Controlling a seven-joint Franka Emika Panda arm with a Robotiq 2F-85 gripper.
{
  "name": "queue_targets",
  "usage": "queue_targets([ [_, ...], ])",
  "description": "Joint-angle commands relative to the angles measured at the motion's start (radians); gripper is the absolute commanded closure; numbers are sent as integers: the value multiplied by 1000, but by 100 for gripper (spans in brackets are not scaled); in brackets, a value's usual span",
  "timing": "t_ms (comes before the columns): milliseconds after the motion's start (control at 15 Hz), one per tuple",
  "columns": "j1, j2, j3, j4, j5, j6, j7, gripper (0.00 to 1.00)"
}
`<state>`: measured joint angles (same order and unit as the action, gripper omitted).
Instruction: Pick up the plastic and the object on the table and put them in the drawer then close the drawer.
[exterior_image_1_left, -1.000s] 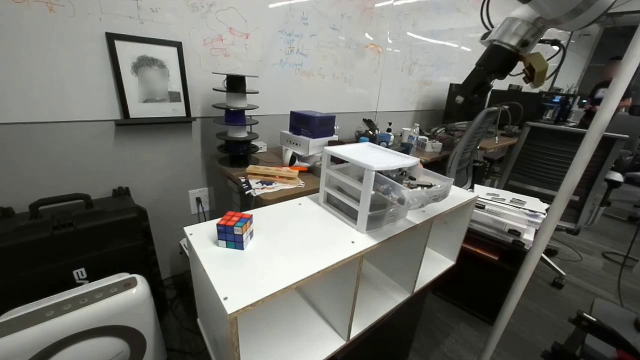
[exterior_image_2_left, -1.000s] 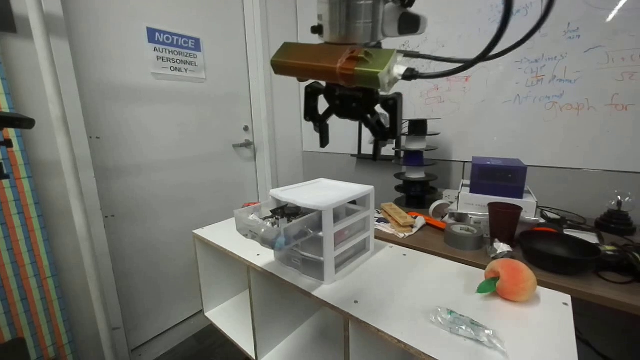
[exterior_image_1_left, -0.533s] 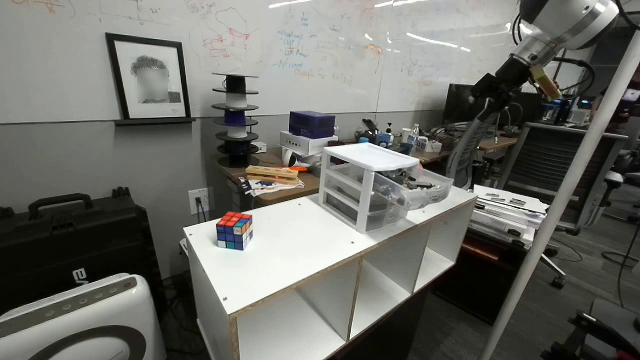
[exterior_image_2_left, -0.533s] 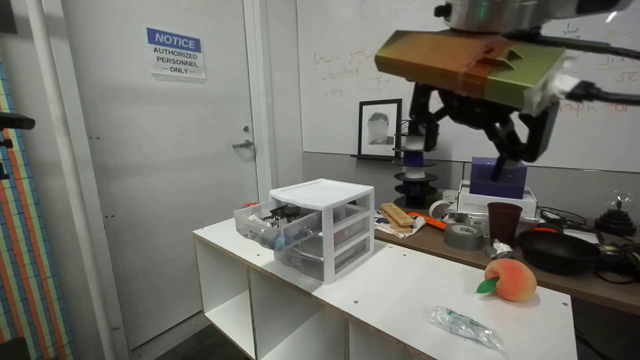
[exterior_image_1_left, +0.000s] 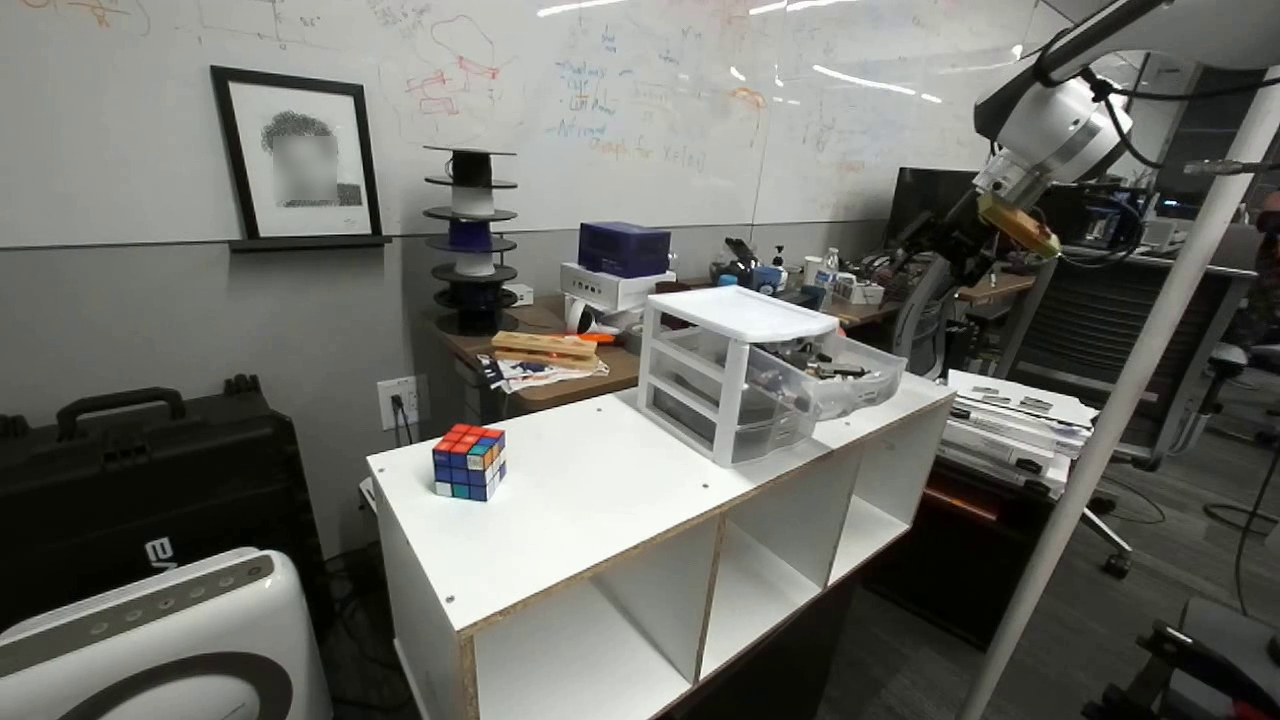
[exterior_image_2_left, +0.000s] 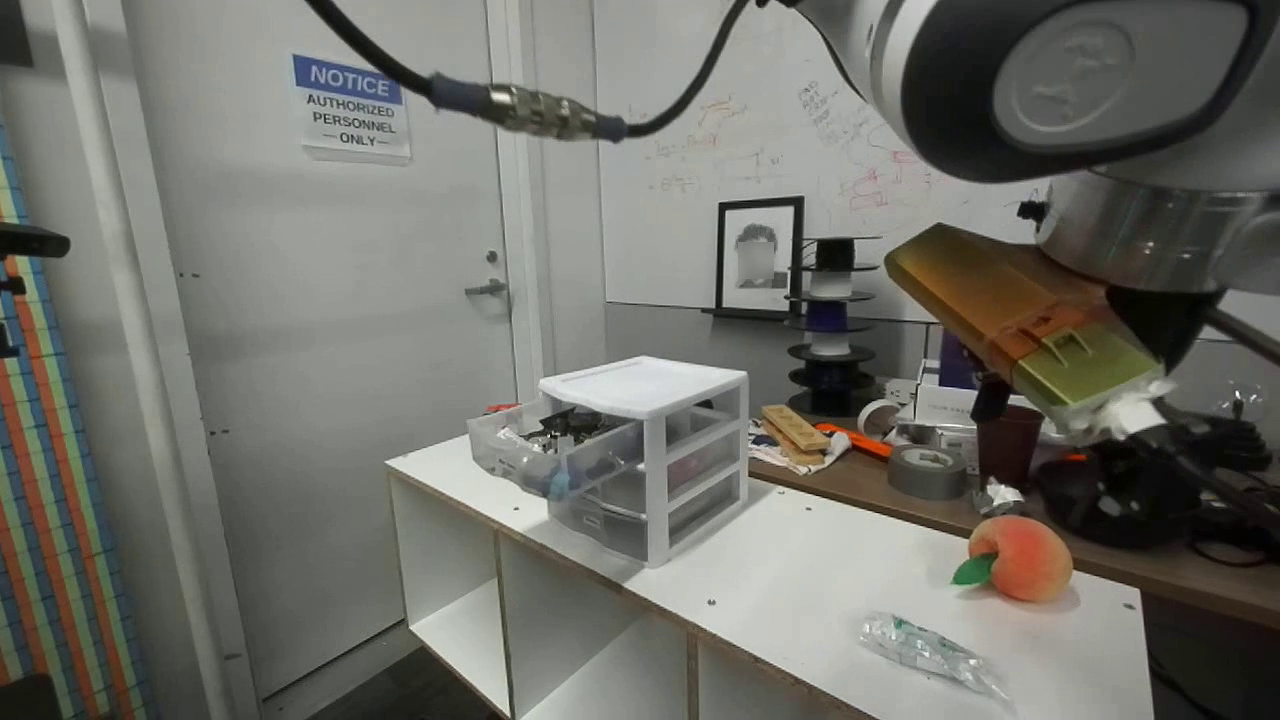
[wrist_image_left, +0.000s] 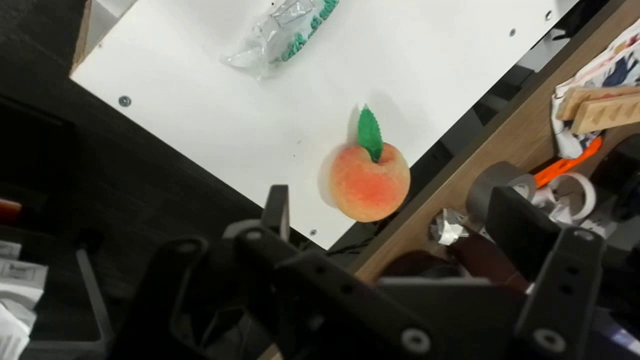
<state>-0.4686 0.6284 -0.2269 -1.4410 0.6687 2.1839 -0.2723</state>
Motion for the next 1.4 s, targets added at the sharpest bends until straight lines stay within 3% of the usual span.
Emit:
queue_targets([
  [0, -9, 120, 22, 154, -45, -36, 235, 0],
  [600, -1, 212, 72, 272, -116, -259, 568, 0],
  [933, -8, 224, 64, 266, -122, -350, 635, 0],
  [1333, -24, 264, 43, 283, -157, -380, 701, 0],
])
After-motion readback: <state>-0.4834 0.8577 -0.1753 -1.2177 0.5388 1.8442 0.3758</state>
